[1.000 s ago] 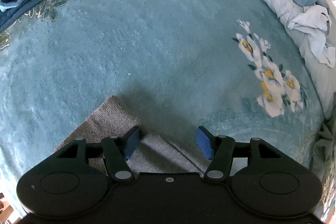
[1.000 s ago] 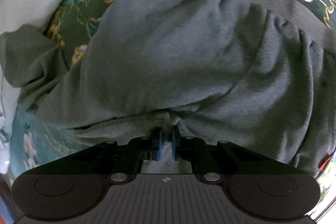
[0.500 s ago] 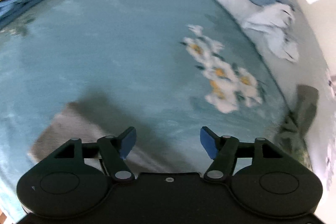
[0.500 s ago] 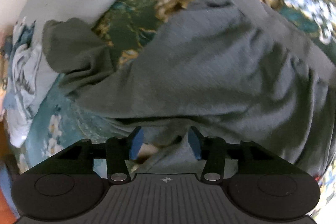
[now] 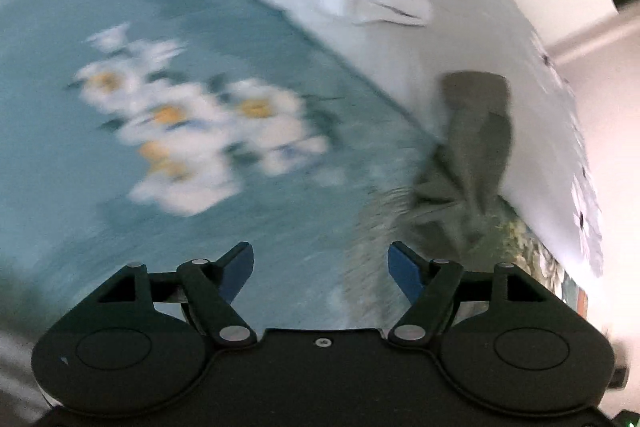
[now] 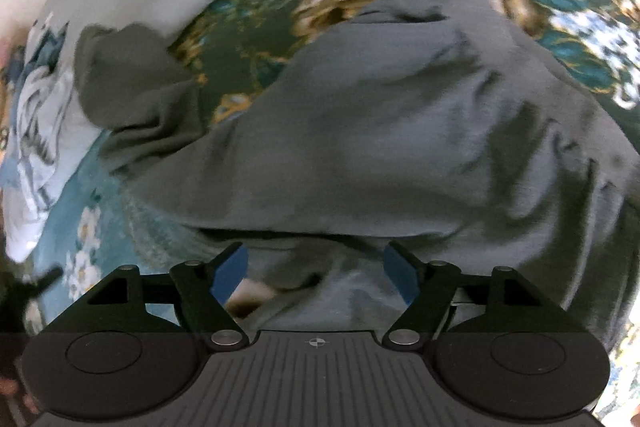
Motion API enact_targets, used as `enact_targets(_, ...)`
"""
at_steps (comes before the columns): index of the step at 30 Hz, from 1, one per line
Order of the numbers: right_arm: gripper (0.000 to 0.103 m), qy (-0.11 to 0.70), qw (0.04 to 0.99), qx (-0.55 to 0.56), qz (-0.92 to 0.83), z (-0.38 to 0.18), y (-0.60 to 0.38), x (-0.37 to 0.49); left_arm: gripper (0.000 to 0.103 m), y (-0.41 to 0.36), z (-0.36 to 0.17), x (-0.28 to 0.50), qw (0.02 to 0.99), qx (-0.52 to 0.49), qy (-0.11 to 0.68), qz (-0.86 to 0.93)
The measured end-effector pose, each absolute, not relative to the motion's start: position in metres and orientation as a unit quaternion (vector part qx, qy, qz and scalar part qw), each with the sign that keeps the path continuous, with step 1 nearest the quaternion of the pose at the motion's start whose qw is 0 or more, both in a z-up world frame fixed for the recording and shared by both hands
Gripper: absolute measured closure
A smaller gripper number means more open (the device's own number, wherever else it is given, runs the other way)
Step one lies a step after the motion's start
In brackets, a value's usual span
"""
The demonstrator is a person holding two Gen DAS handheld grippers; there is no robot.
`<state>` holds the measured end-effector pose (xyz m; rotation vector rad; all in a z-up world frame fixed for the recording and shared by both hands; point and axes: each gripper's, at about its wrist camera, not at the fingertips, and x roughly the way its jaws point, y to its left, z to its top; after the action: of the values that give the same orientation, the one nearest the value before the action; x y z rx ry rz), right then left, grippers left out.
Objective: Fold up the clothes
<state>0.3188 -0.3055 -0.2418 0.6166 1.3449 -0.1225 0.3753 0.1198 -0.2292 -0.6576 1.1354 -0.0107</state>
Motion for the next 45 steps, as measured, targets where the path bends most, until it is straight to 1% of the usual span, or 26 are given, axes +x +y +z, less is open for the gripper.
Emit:
enact_targets(3, 0.023, 0.611, 0.733, 0.291, -0.071, -0.242, -0.323, 0.313, 0.032, 0.088, -0.242, 0.404, 0.792, -0.28, 0.542, -0.029)
enact_targets(5, 0.023, 0.609, 0.731, 0.297, -0.078, -0.242, -0.335, 0.308, 0.033, 0.07, -0.251, 0.419, 0.793, -0.265, 0.547, -0.038)
enact_targets(7, 0.023, 0.608, 0.73, 0.3, -0.084, -0.241, -0.345, 0.303, 0.037, 0.056, -0.26, 0.43, 0.794, -0.256, 0.55, -0.042)
enact_targets(9, 0.022, 0.607, 0.729, 0.303, -0.091, -0.241, -0.355, 0.299, 0.038, 0.046, -0.268, 0.438, 0.797, -0.251, 0.548, -0.046)
enact_targets(11, 0.022, 0.607, 0.726, 0.309, -0.097, -0.242, -0.365, 0.295, 0.043, 0.038, -0.275, 0.445, 0.795, -0.243, 0.553, -0.049)
enact_targets(13, 0.022, 0.606, 0.724, 0.314, -0.102, -0.243, -0.374, 0.292, 0.044, 0.032, -0.28, 0.449, 0.794, -0.239, 0.556, -0.061)
enact_targets(14, 0.022, 0.606, 0.722, 0.317, -0.105, -0.244, -0.377, 0.29, 0.049, 0.03, -0.281, 0.449, 0.795, -0.238, 0.553, -0.067)
enact_targets(15, 0.022, 0.605, 0.721, 0.32, -0.107, -0.245, -0.381, 0.288, 0.058, 0.028, -0.282, 0.449, 0.796, -0.24, 0.55, -0.075)
enact_targets(16, 0.022, 0.606, 0.719, 0.324, -0.108, -0.247, -0.384, 0.287, 0.063, 0.027, -0.282, 0.449, 0.794, -0.246, 0.549, -0.084)
enact_targets(18, 0.022, 0.607, 0.714, 0.33, -0.109, -0.25, -0.388, 0.285, 0.092, 0.025, -0.285, 0.45, 0.783, -0.265, 0.555, -0.093)
enact_targets(20, 0.022, 0.609, 0.711, 0.335, -0.109, -0.251, -0.39, 0.284, 0.101, 0.023, -0.287, 0.449, 0.776, -0.276, 0.559, -0.093)
enact_targets(23, 0.021, 0.606, 0.711, 0.34, -0.105, -0.253, -0.393, 0.282, 0.103, 0.019, -0.28, 0.445, 0.779, -0.293, 0.543, -0.11)
enact_targets(26, 0.021, 0.605, 0.71, 0.345, -0.105, -0.254, -0.398, 0.28, 0.103, 0.016, -0.264, 0.445, 0.773, -0.345, 0.511, -0.146)
enact_targets(30, 0.021, 0.6, 0.706, 0.359, -0.112, -0.257, -0.408, 0.277, 0.103, -0.009, -0.239, 0.461, 0.772, -0.368, 0.481, -0.193)
enact_targets(34, 0.021, 0.597, 0.707, 0.362, -0.116, -0.259, -0.419, 0.273, 0.103, -0.057, -0.224, 0.476, 0.773, -0.353, 0.472, -0.236)
enact_targets(38, 0.021, 0.593, 0.706, 0.367, -0.125, -0.262, -0.432, 0.269, 0.102, -0.101, -0.235, 0.484, 0.776, -0.278, 0.516, -0.232)
enact_targets(40, 0.021, 0.591, 0.705, 0.371, -0.127, -0.263, -0.437, 0.268, 0.102, -0.107, -0.24, 0.48, 0.777, -0.259, 0.527, -0.227)
enact_targets(41, 0.021, 0.591, 0.704, 0.373, -0.126, -0.263, -0.438, 0.267, 0.099, -0.104, -0.24, 0.476, 0.777, -0.263, 0.525, -0.226)
enact_targets(42, 0.021, 0.591, 0.704, 0.374, -0.125, -0.263, -0.439, 0.266, 0.089, -0.097, -0.239, 0.471, 0.777, -0.273, 0.521, -0.224)
enact_targets(43, 0.021, 0.59, 0.704, 0.375, -0.123, -0.264, -0.44, 0.266, 0.082, -0.087, -0.238, 0.466, 0.777, -0.286, 0.516, -0.22)
enact_targets(44, 0.021, 0.59, 0.704, 0.376, -0.122, -0.265, -0.441, 0.266, 0.071, -0.076, -0.237, 0.462, 0.779, -0.296, 0.509, -0.215)
enact_targets(45, 0.021, 0.59, 0.703, 0.378, -0.122, -0.265, -0.442, 0.266, 0.068, -0.064, -0.235, 0.459, 0.786, -0.299, 0.501, -0.205)
